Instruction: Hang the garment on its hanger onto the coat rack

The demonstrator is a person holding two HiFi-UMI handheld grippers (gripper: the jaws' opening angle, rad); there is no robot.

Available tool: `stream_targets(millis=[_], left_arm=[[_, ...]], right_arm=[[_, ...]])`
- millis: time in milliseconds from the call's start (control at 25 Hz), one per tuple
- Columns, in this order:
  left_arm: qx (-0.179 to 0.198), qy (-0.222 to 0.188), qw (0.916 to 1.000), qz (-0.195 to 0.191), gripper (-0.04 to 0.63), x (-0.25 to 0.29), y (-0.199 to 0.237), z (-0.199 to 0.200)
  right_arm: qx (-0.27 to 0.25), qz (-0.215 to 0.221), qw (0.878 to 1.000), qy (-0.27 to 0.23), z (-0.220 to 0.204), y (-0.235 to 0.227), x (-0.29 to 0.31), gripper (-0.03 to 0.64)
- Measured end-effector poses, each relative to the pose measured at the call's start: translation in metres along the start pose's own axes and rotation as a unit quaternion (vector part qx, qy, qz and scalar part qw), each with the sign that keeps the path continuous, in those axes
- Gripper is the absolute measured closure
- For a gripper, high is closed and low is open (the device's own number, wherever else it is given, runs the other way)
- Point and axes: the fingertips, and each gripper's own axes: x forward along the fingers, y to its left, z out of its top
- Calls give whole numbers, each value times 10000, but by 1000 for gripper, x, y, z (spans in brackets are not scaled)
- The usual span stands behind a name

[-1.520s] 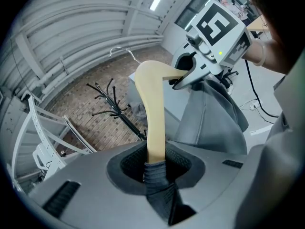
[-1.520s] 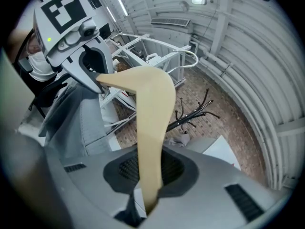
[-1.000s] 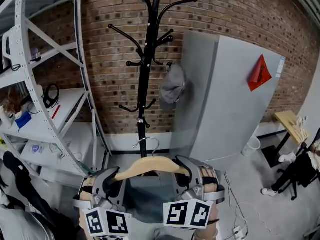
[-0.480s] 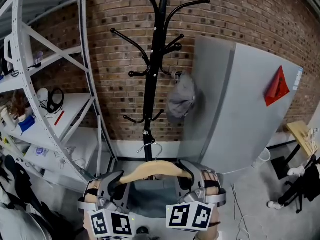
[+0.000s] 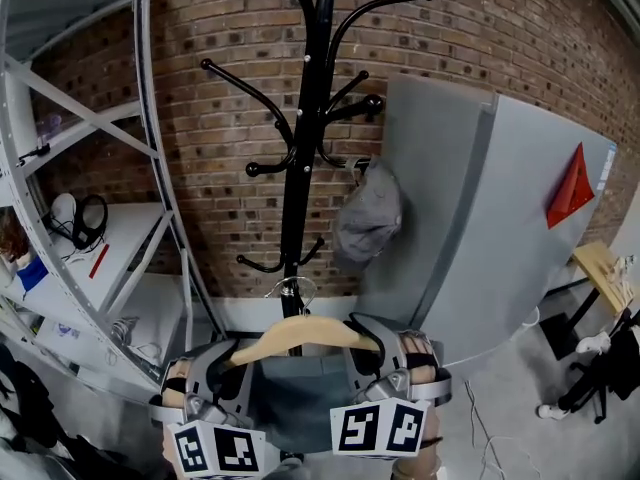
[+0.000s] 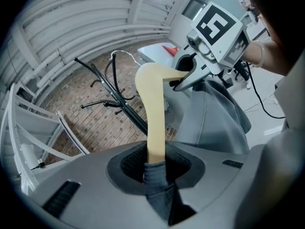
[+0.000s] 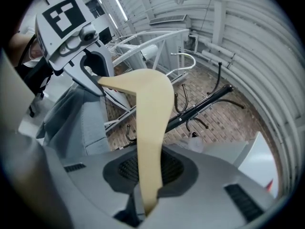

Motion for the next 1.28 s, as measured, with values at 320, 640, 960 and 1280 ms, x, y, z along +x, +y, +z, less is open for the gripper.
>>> stream_targets(millis=[320,640,960,1280], left_arm=[[-33,-261,9996,28,505,58,48,-13],[86,-508,9986,147,505,106,95,-14],[121,-602,9981,53,505,148,120,-20],[79,-520,9981,-313,505,185,115,-39]], right_arm=[[-131,-259,9996,42,17,-25,68,558],[-115,-493,9987,50,30,-54,121,558],[-11,-550,9982,240,30,-67,163,558],[69,-412,9975,567,14,-56,194,558]])
